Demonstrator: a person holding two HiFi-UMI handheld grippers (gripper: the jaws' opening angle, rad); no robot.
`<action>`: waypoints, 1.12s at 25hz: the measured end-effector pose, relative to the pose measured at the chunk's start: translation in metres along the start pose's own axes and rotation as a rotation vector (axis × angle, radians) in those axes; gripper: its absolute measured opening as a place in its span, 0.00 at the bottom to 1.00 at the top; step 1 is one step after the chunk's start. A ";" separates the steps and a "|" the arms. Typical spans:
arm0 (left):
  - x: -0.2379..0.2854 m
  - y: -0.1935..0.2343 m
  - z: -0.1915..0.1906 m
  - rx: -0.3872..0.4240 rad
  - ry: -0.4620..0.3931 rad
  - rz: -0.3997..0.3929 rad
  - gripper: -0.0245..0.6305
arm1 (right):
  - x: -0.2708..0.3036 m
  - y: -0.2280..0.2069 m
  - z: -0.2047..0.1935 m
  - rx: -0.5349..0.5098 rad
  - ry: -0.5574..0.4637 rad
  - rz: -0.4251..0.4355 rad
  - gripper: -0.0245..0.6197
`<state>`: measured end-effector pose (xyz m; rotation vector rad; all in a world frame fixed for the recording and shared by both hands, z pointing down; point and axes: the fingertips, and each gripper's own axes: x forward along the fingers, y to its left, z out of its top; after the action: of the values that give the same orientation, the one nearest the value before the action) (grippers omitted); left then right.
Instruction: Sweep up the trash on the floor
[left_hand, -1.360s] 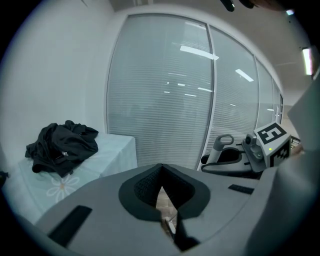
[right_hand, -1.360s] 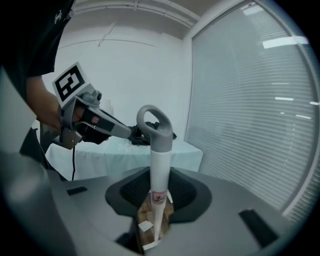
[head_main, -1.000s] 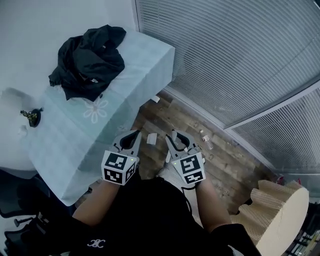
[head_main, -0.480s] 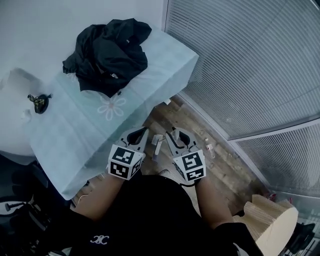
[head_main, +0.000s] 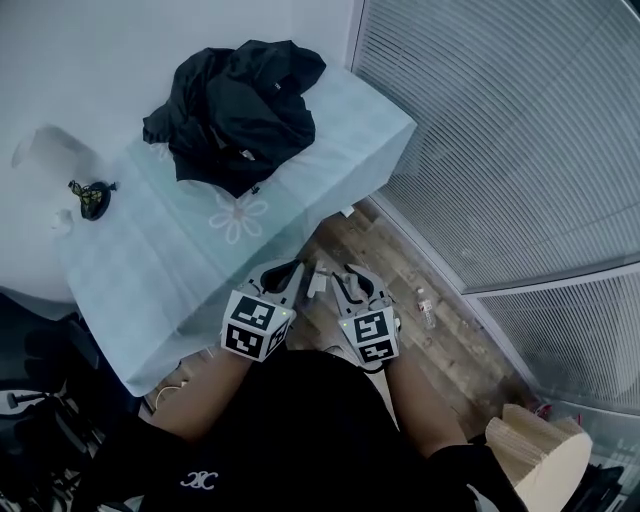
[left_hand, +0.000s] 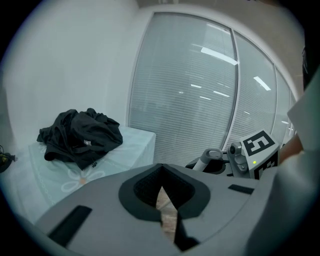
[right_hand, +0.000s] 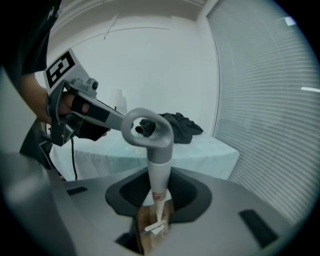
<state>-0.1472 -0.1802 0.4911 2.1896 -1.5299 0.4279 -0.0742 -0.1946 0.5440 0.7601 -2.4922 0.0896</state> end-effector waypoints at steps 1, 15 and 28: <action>0.000 -0.001 0.000 0.000 0.000 -0.002 0.03 | -0.001 -0.003 -0.006 0.000 0.018 -0.013 0.21; 0.017 -0.051 -0.005 0.041 0.012 -0.082 0.03 | -0.081 -0.062 -0.078 0.139 0.118 -0.253 0.21; 0.037 -0.122 -0.012 0.083 0.024 -0.197 0.03 | -0.160 -0.072 -0.123 0.173 0.144 -0.357 0.21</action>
<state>-0.0204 -0.1679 0.4981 2.3624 -1.2892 0.4587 0.1343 -0.1485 0.5619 1.2145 -2.1969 0.2245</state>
